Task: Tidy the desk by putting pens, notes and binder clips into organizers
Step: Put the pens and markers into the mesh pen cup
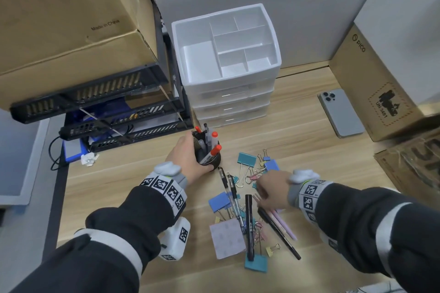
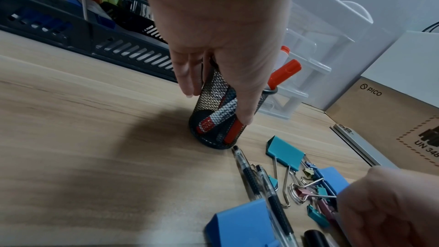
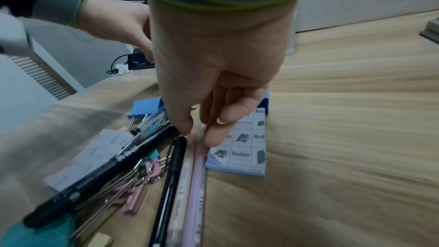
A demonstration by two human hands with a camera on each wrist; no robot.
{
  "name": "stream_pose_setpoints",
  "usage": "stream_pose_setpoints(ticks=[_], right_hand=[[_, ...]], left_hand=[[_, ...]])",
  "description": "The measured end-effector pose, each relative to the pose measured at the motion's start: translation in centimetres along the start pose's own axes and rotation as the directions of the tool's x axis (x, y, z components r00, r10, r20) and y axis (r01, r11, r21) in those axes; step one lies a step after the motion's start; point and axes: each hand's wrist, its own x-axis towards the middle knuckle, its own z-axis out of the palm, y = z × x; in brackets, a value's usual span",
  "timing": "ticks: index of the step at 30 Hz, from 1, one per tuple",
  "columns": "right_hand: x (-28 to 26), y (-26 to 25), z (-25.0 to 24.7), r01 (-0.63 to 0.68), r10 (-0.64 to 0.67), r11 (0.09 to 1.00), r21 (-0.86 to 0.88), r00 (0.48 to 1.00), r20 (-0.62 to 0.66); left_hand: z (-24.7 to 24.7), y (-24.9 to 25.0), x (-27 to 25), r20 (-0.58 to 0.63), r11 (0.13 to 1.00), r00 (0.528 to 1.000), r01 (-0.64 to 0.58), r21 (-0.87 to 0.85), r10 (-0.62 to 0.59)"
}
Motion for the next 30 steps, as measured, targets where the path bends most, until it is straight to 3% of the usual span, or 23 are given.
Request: stream_pose_setpoints(ticks=[12, 16, 18, 30], right_hand=[[-1.6, -1.1, -0.4, -0.011, 0.054, 0.991, -0.134, 0.945, 0.321], [-1.3, -1.5, 0.0, -0.048, 0.062, 0.997, -0.060, 0.966, 0.251], [-1.3, -2.0, -0.3, -0.056, 0.088, 0.991, -0.118, 0.956, 0.280], [-0.9, -2.7, 0.7, -0.163, 0.181, 0.976, -0.142, 0.975, 0.126]], left_hand=[[0.2, -0.1, -0.4, 0.006, 1.000, 1.000, 0.000, 0.001, 0.000], [0.0, 0.0, -0.7, -0.005, 0.999, 1.000, -0.022, -0.033, 0.022], [0.0, -0.2, -0.8, -0.011, 0.998, 0.999, -0.031, -0.057, 0.030], [0.3, -0.9, -0.9, 0.018, 0.999, 1.000, 0.020, -0.036, -0.019]])
